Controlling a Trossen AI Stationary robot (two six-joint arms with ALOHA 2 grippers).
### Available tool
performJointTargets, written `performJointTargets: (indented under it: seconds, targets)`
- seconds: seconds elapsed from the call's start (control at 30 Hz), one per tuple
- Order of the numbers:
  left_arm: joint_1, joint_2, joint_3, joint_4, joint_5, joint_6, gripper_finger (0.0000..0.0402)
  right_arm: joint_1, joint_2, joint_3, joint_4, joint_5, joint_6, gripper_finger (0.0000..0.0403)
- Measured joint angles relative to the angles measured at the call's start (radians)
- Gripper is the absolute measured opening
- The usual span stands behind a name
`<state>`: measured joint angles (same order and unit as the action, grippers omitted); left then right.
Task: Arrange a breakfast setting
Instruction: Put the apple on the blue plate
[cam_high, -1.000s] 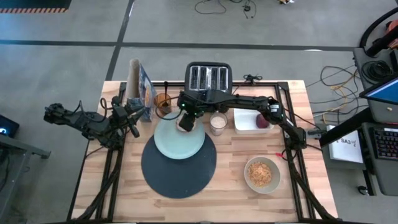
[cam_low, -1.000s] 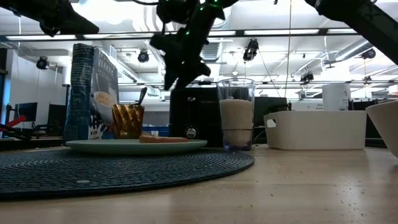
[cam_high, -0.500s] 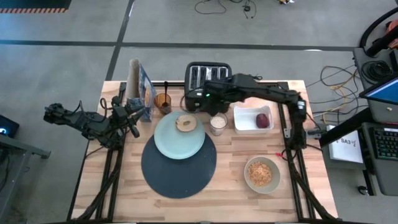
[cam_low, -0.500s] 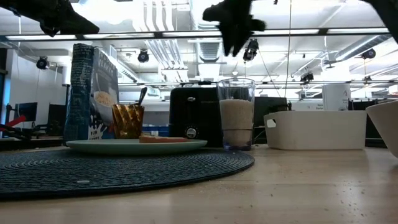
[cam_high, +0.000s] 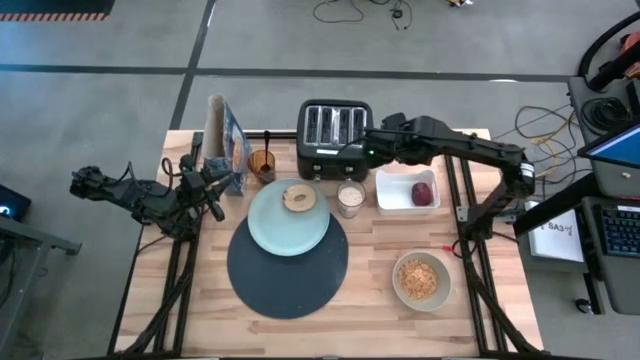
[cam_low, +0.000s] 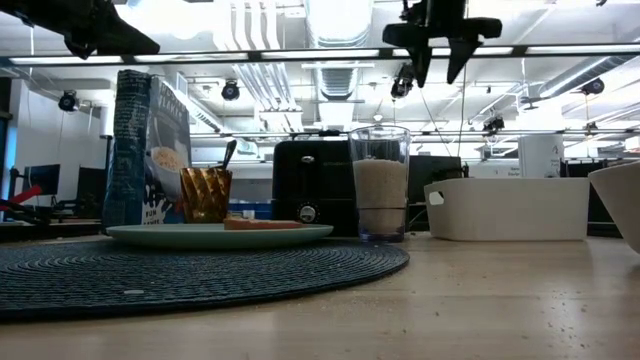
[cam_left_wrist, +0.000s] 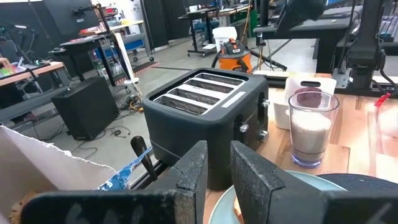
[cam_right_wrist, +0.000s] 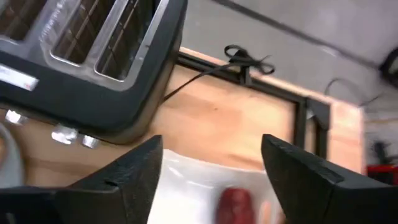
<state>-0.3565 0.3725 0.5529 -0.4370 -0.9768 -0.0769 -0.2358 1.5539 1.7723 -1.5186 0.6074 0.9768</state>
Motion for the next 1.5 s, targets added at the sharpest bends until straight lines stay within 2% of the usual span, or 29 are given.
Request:
performJointTargets:
  seconds: [0.17, 0.23, 0.37, 0.43, 0.6, 0.8, 1.03, 1.17, 1.5]
  targets:
    - [0.000, 0.003, 0.000, 0.000, 0.000, 0.000, 0.0052, -0.005, -0.015, -0.041, 0.014, -0.010, 0.035, 0.0283]
    - [0.000, 0.003, 0.000, 0.000, 0.000, 0.000, 0.0052, -0.033, -0.016, -0.061, -0.038, -0.094, 0.058, 0.0282]
    - [0.000, 0.006, 0.000, 0.000, 0.000, 0.000, 0.0052, -0.129, -0.027, -0.183, -0.031, -0.345, 0.016, 0.0280]
    - [0.000, 0.006, 0.000, 0.000, 0.000, 0.000, 0.0052, -0.167, -0.031, -0.253, -0.007, -0.403, -0.029, 0.0283]
    - [0.000, 0.007, 0.000, -0.006, 0.000, 0.000, 0.0052, -0.234, -0.044, -0.394, 0.017, -0.374, -0.029, 0.0295]
    - [0.000, 0.007, 0.000, -0.008, 0.000, 0.005, 0.0052, -0.244, -0.067, -0.507, 0.115, -0.458, -0.008, 0.0297]
    - [0.000, 0.007, 0.000, -0.008, 0.000, 0.007, 0.0052, -0.257, -0.064, -0.653, 0.213, -0.487, -0.008, 0.0295]
    - [0.000, 0.007, 0.000, -0.008, 0.000, 0.007, 0.0052, -0.276, -0.063, -0.706, 0.278, -0.515, -0.009, 0.0295]
    - [0.000, 0.007, 0.000, -0.008, 0.000, 0.007, 0.0052, -0.316, -0.061, -0.785, 0.354, -0.506, -0.008, 0.0291]
